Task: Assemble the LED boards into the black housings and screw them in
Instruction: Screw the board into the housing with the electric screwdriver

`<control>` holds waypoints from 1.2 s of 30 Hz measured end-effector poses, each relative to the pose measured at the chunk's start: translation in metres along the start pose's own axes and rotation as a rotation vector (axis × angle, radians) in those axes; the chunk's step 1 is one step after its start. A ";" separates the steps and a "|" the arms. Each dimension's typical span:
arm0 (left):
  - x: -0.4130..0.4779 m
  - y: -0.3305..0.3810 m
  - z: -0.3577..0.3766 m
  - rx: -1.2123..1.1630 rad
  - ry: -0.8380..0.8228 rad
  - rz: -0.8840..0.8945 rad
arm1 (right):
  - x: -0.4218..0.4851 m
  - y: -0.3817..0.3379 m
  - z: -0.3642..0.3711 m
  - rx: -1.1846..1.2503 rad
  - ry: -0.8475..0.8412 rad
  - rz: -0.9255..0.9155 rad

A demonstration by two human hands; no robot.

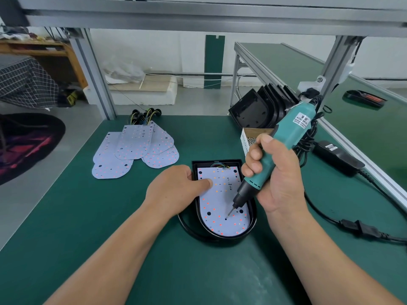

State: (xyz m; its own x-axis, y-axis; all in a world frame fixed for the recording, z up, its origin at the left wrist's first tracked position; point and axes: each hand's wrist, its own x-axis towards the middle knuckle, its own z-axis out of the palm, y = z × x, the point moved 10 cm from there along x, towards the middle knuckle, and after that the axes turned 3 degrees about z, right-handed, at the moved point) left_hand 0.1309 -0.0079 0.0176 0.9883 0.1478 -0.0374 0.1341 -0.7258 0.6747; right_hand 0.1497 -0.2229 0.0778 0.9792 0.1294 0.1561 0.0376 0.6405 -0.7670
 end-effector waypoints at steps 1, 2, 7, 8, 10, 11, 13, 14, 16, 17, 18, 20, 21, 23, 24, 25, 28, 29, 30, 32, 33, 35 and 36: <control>0.000 0.000 0.000 0.003 -0.001 0.000 | -0.001 -0.001 0.002 -0.009 -0.011 -0.005; -0.001 0.001 0.000 0.005 -0.002 0.000 | -0.001 -0.001 0.004 -0.021 -0.024 -0.012; -0.002 0.003 -0.001 0.011 -0.004 -0.005 | -0.008 -0.005 0.018 -0.090 -0.090 -0.049; -0.003 0.003 -0.001 0.013 -0.004 -0.005 | -0.009 -0.005 0.021 -0.101 -0.107 -0.053; -0.004 0.005 -0.002 0.015 -0.003 -0.006 | -0.012 -0.005 0.027 -0.115 -0.135 -0.060; -0.005 0.005 -0.002 0.018 0.000 -0.007 | -0.013 -0.006 0.029 -0.121 -0.142 -0.064; -0.006 0.005 -0.003 0.016 0.002 -0.010 | -0.014 -0.007 0.030 -0.129 -0.143 -0.075; -0.006 0.005 -0.003 0.014 0.001 -0.009 | -0.014 -0.008 0.030 -0.125 -0.137 -0.081; -0.007 0.006 -0.005 0.009 -0.002 0.001 | -0.013 -0.012 0.026 -0.091 -0.113 -0.086; -0.007 0.007 -0.007 -0.002 0.000 0.006 | -0.012 -0.014 0.024 -0.066 -0.098 -0.082; -0.006 0.006 -0.009 -0.019 0.002 0.009 | -0.011 -0.015 0.021 -0.040 -0.085 -0.075; -0.006 0.006 -0.011 -0.042 -0.010 0.016 | -0.008 -0.016 0.016 -0.006 -0.071 -0.054; -0.005 0.006 -0.012 -0.047 -0.013 0.023 | -0.007 -0.016 0.014 0.006 -0.068 -0.038; -0.006 0.006 -0.016 -0.068 0.017 0.022 | -0.005 -0.010 0.011 0.014 -0.053 0.006; -0.006 0.007 -0.019 -0.079 0.045 0.025 | -0.004 -0.008 0.009 0.014 -0.041 0.025; -0.007 0.008 -0.022 -0.091 0.071 0.037 | -0.003 -0.006 0.008 0.011 -0.028 0.038; -0.011 0.014 -0.023 -0.220 0.075 0.092 | -0.001 -0.006 0.003 0.009 -0.009 0.048; -0.013 0.017 -0.020 -0.323 0.030 0.105 | 0.000 -0.006 0.002 0.009 -0.008 0.053; -0.017 0.021 -0.015 -0.452 -0.033 0.116 | 0.000 -0.006 0.002 0.008 -0.007 0.061; -0.026 0.036 -0.007 -0.657 -0.169 0.146 | 0.001 -0.006 0.001 0.020 -0.006 0.073; -0.032 0.043 -0.006 -0.689 -0.224 0.172 | 0.001 -0.007 0.000 0.036 -0.002 0.070; -0.044 0.058 0.000 -0.696 -0.339 0.219 | 0.001 -0.011 -0.003 0.067 0.013 0.049; -0.049 0.062 0.004 -0.695 -0.396 0.223 | 0.002 -0.013 -0.006 0.081 0.027 0.039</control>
State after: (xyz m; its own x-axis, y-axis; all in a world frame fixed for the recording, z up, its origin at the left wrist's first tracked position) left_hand 0.0907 -0.0629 0.0580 0.9562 -0.2922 -0.0179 -0.0152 -0.1107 0.9937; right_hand 0.1519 -0.2357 0.0847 0.9847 0.1355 0.1093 -0.0157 0.6946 -0.7192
